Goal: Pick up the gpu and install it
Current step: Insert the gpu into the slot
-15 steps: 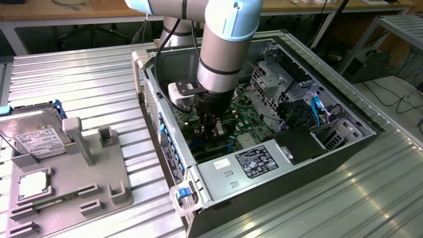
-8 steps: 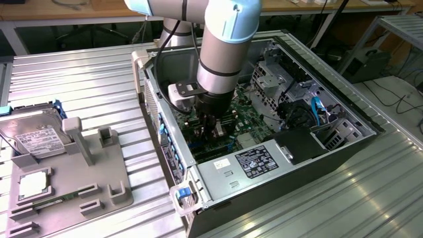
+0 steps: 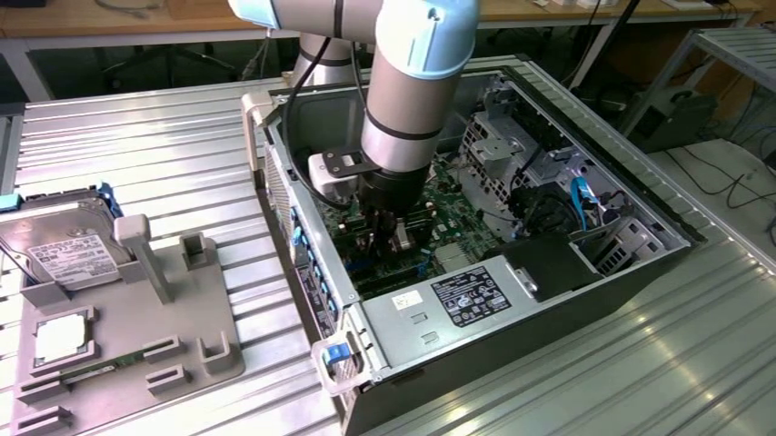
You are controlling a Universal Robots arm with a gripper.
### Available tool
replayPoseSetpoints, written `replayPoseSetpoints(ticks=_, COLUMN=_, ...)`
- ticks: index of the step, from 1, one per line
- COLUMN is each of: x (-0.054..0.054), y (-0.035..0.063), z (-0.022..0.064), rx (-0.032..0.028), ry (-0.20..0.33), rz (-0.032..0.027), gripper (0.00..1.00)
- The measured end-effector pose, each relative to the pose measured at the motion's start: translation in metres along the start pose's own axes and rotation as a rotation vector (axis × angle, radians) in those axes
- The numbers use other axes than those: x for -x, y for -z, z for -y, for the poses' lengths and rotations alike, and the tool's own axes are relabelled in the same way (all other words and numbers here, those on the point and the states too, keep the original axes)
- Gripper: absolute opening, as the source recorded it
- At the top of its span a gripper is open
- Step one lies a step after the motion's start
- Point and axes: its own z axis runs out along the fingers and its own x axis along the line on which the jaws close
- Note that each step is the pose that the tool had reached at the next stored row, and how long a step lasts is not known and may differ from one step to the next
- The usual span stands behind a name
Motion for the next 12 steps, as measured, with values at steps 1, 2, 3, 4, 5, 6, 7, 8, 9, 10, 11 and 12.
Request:
replayPoseSetpoints(ticks=1, x=0.0000, y=0.0000, z=0.0000, rx=0.0000, ry=0.000, rz=0.0000, gripper=0.30)
replayPoseSetpoints(ticks=2, x=0.0000, y=0.0000, z=0.0000, rx=0.0000, ry=0.000, rz=0.0000, gripper=0.30)
replayPoseSetpoints(ticks=3, x=0.0000, y=0.0000, z=0.0000, rx=0.0000, ry=0.000, rz=0.0000, gripper=0.30)
replayPoseSetpoints(ticks=4, x=0.0000, y=0.0000, z=0.0000, rx=0.0000, ry=0.000, rz=0.0000, gripper=0.30)
replayPoseSetpoints(ticks=5, x=0.0000, y=0.0000, z=0.0000, rx=0.0000, ry=0.000, rz=0.0000, gripper=0.30)
replayPoseSetpoints(ticks=6, x=0.0000, y=0.0000, z=0.0000, rx=0.0000, ry=0.000, rz=0.0000, gripper=0.30)
replayPoseSetpoints(ticks=7, x=0.0000, y=0.0000, z=0.0000, rx=0.0000, ry=0.000, rz=-0.0001, gripper=0.30)
replayPoseSetpoints(ticks=8, x=0.0000, y=0.0000, z=-0.0001, rx=-0.0001, ry=0.000, rz=0.0000, gripper=0.30)
replayPoseSetpoints(ticks=9, x=0.0000, y=0.0000, z=-0.0002, rx=-0.0002, ry=0.000, rz=-0.0001, gripper=0.30)
replayPoseSetpoints(ticks=10, x=0.0000, y=0.0000, z=-0.0003, rx=-0.0003, ry=0.000, rz=0.0000, gripper=0.30)
replayPoseSetpoints(ticks=11, x=0.0000, y=0.0000, z=-0.0005, rx=-0.0011, ry=0.000, rz=0.0000, gripper=0.30)
replayPoseSetpoints(ticks=12, x=0.0000, y=0.0000, z=-0.0007, rx=-0.0032, ry=0.000, rz=0.0002, gripper=0.30)
